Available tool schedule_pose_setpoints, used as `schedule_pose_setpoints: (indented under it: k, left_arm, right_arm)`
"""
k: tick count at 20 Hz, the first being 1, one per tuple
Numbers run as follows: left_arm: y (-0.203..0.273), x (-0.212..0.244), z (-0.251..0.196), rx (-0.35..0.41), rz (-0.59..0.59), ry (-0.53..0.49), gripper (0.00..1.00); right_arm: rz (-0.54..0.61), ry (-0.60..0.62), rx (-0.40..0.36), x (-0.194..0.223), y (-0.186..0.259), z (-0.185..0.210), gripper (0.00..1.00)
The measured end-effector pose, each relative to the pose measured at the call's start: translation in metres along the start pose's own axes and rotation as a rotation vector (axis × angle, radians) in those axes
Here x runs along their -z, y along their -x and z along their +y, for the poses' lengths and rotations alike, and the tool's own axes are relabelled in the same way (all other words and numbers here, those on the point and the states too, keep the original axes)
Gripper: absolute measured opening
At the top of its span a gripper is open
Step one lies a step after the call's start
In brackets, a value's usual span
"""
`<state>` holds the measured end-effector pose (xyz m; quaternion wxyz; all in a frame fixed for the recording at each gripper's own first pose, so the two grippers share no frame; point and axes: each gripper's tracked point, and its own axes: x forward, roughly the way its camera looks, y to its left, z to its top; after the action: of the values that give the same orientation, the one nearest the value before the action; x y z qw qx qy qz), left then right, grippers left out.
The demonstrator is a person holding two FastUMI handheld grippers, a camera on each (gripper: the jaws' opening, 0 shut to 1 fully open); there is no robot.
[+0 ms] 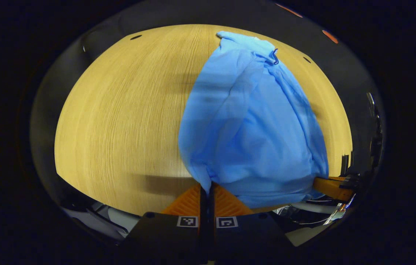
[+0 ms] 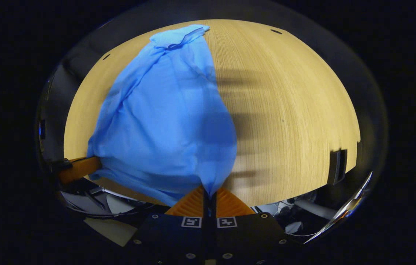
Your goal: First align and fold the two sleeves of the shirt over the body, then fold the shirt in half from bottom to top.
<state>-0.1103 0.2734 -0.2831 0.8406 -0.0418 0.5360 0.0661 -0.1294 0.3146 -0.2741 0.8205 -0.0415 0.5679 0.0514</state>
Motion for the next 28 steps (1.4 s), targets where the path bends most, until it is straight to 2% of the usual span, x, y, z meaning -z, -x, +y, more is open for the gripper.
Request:
schedule_pose_setpoints:
  k: [4,7,16,21,26,28]
  left_arm:
    - [0.021,-0.066,-0.010,0.037,-0.110,0.037,0.04]
    - [0.029,-0.126,-0.009,0.027,-0.204,0.022,0.04]
    - [0.039,-0.300,-0.015,0.035,-0.366,0.014,0.04]
    - [0.030,-0.380,-0.008,0.018,-0.425,0.014,0.04]
    - [-0.002,-0.434,0.002,-0.032,-0.447,-0.013,0.04]
    - [-0.015,-0.446,0.010,-0.059,-0.444,-0.016,0.04]
  right_arm:
    - [-0.152,0.038,0.001,-0.074,0.026,-0.007,0.01]
    - [-0.256,0.054,-0.025,-0.132,0.045,-0.004,0.01]
    - [-0.457,0.108,-0.018,-0.293,0.075,-0.005,0.01]
    - [-0.498,0.126,-0.015,-0.367,0.057,0.000,0.00]
    - [-0.507,0.161,-0.012,-0.422,0.023,0.007,0.00]
    - [-0.500,0.141,-0.058,-0.436,0.010,0.015,0.00]
